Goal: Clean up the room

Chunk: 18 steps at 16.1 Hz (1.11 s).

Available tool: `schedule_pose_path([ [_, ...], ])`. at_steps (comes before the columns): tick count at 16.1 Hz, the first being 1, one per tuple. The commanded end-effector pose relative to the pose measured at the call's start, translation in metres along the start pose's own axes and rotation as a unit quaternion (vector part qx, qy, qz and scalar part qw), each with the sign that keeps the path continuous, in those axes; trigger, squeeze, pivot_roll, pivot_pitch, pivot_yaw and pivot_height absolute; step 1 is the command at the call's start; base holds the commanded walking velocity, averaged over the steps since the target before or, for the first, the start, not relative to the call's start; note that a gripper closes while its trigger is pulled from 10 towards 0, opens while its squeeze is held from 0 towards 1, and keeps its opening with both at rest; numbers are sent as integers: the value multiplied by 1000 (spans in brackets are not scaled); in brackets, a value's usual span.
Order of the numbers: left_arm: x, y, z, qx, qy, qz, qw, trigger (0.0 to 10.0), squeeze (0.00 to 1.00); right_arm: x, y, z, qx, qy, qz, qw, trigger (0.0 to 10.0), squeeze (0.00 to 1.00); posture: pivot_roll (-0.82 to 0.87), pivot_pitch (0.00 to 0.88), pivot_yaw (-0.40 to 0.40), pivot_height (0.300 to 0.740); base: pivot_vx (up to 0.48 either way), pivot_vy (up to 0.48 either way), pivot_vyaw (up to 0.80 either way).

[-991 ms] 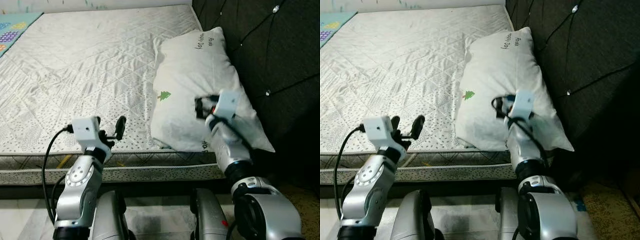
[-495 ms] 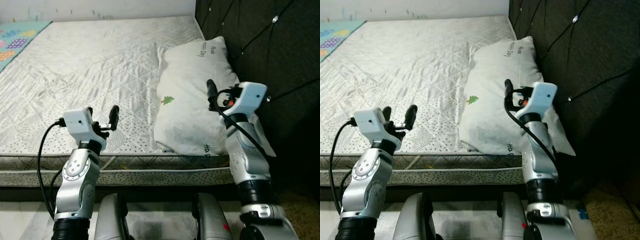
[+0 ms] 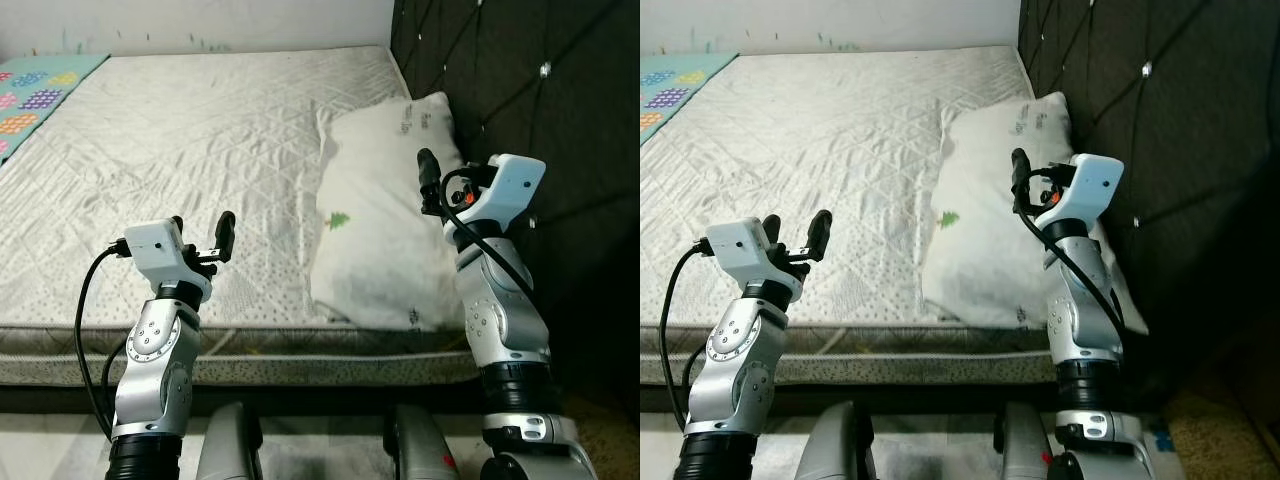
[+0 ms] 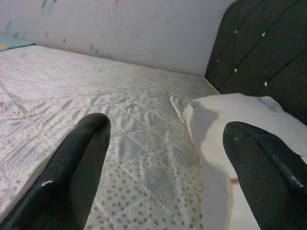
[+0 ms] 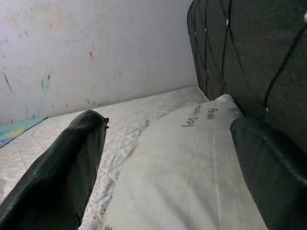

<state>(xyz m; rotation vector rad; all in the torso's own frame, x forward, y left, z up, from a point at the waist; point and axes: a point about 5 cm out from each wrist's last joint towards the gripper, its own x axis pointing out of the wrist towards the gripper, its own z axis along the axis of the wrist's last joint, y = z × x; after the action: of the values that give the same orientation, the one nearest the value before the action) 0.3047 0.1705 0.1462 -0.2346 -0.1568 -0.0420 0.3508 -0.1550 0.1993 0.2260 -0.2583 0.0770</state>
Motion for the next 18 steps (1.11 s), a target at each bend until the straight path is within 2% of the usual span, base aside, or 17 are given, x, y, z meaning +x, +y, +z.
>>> schedule_pose_path([
  [1, -1, 4, 2, 4, -5, 7, 1000, 10000, 0, -2, 2, 3, 0, -2, 0, 1000, 10000, 0, -186, 0, 50, 669, 0, 0, 0],
  [3, -1, 5, -1, 4, -2, 8, 1000, 10000, 0, -7, 6, 0, -7, 4, 3, 1000, 10000, 0, -185, 0, 46, 687, 0, 0, 0],
  [6, -3, 6, 1, 7, 0, 9, 1000, 10000, 0, -12, 7, -3, -20, 5, 6, 1000, 10000, 0, -171, 0, 51, 687, 0, 0, 0],
  [9, -5, 13, -4, 14, 10, 15, 1000, 10000, 0, -10, 9, -2, -16, 3, -2, 1000, 10000, 0, -178, 0, 60, 722, 0, 0, 0],
  [12, -2, 2, -3, 9, 12, -5, 1000, 10000, 0, -11, 9, 0, -21, -1, -7, 1000, 10000, 0, -184, 0, 74, 740, 0, 0, 0],
  [18, -5, -3, -1, -8, 11, -4, 1000, 10000, 0, -20, 5, -12, -33, 22, -21, 999, 10000, 0, -174, 0, 47, 740, 0, 0, 0],
])
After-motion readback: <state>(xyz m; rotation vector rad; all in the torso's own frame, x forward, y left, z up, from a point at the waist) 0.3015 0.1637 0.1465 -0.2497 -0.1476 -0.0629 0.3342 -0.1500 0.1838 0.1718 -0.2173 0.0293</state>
